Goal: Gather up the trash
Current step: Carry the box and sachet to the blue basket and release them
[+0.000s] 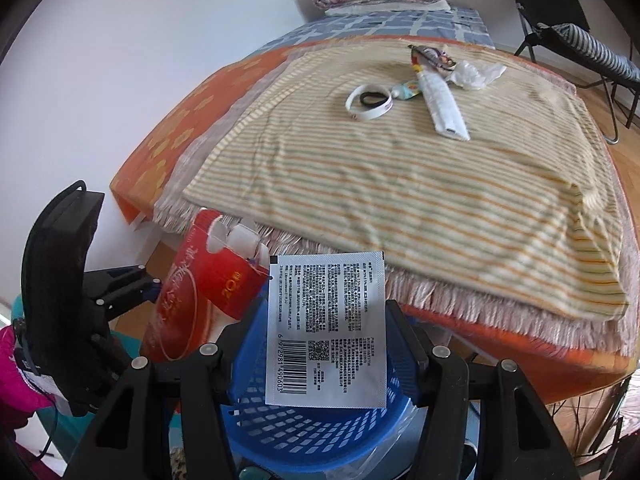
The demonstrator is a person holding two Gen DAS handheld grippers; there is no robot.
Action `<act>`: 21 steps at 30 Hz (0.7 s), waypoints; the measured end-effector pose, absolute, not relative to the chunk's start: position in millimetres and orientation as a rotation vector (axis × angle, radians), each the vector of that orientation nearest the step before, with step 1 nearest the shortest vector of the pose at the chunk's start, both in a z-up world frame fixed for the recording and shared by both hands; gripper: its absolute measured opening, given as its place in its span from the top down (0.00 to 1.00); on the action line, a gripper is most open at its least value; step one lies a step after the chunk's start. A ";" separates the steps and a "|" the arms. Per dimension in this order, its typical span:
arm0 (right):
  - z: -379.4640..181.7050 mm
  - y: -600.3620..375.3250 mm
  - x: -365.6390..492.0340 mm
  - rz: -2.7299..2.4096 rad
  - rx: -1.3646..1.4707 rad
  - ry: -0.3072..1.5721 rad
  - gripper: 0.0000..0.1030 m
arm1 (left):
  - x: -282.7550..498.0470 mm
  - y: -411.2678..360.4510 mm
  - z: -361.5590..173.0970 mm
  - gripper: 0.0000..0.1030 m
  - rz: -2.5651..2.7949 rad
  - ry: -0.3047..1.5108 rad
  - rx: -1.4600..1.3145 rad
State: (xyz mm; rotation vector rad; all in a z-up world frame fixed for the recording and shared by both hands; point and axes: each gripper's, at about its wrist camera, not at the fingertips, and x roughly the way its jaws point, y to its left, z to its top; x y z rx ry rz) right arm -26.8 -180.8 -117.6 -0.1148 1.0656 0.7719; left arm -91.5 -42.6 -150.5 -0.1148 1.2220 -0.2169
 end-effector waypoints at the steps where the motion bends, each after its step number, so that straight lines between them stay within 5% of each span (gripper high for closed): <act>1: -118.4 -180.3 -27.3 0.774 -0.115 1.069 0.42 | -91.7 -44.0 -151.5 0.16 -0.222 1.226 -0.113; 21: -137.6 -174.7 -24.2 0.766 -0.121 1.130 0.41 | -88.7 -66.8 -155.4 0.16 -0.286 1.225 -0.032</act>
